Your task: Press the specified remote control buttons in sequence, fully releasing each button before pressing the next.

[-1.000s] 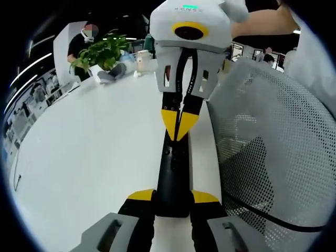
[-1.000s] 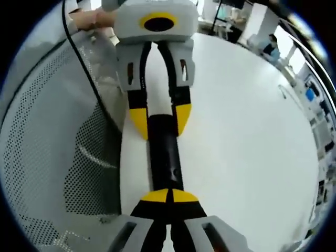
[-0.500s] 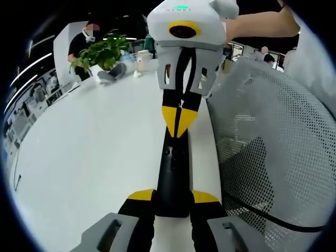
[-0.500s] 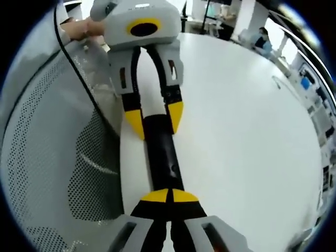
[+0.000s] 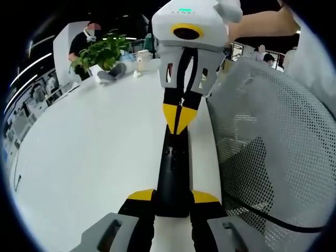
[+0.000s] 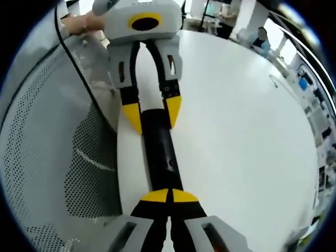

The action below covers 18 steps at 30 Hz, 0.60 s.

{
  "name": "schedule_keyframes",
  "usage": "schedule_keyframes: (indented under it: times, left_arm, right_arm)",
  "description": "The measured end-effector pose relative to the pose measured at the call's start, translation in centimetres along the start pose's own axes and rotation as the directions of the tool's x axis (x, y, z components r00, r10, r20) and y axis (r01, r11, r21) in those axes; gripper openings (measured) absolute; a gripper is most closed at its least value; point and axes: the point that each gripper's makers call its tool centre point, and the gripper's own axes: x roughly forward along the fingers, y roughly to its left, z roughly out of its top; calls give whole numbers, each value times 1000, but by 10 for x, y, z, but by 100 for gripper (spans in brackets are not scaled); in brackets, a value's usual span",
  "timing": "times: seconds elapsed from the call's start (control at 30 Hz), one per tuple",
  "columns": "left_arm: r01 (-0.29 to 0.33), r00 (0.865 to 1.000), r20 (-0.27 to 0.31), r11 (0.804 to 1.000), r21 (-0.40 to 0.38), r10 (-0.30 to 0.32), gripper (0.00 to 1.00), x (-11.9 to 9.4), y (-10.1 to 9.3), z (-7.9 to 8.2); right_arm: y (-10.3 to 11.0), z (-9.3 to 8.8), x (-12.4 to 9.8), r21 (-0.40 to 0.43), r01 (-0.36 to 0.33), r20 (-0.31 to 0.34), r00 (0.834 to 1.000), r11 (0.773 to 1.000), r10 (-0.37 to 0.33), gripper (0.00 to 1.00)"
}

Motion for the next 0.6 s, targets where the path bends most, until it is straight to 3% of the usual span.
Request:
schedule_keyframes:
  times: [0.27, 0.37, 0.6]
  left_arm:
    - [0, 1000, 1, 1000, -1, 0, 24, 0, 0, 0]
    - [-1, 1000, 2, 1000, -1, 1, 24, 0, 0, 0]
    - [-1, 1000, 1, 1000, -1, 1, 24, 0, 0, 0]
  right_arm:
    - [0, 1, -1, 58, 21, 39, 999, 998, -23, 0]
    - [-3, 4, -2, 36, 50, 71, 996, 998, -52, 0]
    - [0, 10, -1, 36, 23, 78, 997, 999, -25, 0]
